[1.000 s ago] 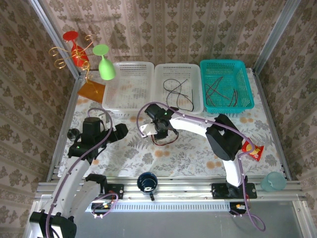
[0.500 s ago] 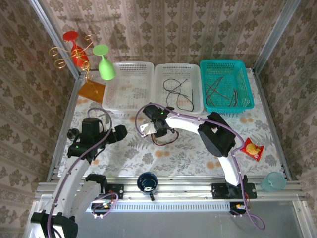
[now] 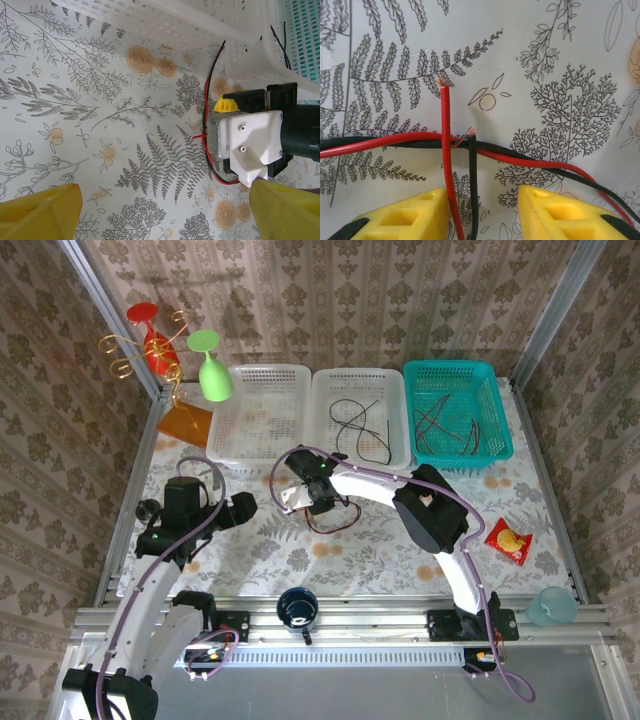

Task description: Untangle the cables

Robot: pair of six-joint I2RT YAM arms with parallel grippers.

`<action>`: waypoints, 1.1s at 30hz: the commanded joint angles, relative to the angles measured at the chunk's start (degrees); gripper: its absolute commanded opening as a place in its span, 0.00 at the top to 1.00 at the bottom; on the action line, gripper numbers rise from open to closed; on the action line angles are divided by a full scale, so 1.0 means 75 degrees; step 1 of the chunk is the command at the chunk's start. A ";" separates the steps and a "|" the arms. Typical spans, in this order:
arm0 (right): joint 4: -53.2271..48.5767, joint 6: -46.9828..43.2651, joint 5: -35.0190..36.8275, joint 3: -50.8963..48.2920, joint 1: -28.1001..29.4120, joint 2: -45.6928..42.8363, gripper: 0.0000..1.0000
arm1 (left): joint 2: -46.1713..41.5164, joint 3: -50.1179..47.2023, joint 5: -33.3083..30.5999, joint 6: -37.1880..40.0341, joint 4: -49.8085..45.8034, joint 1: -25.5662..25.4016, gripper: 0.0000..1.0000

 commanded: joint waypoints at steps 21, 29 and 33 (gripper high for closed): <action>-0.0158 0.0903 -0.0015 -0.0229 0.0138 -0.0186 1.00 | -0.0523 0.0499 -0.0007 0.0157 -0.0381 0.0032 0.14; 0.0433 0.2270 0.0050 -0.1089 0.0215 -0.1504 1.00 | -0.0549 0.1064 -0.0232 -0.0095 -0.0327 -0.0077 0.18; 0.0992 0.2915 0.0507 -0.1441 0.0247 -0.1992 1.00 | -0.0468 0.1259 -0.0378 -0.0198 -0.0279 -0.0284 0.19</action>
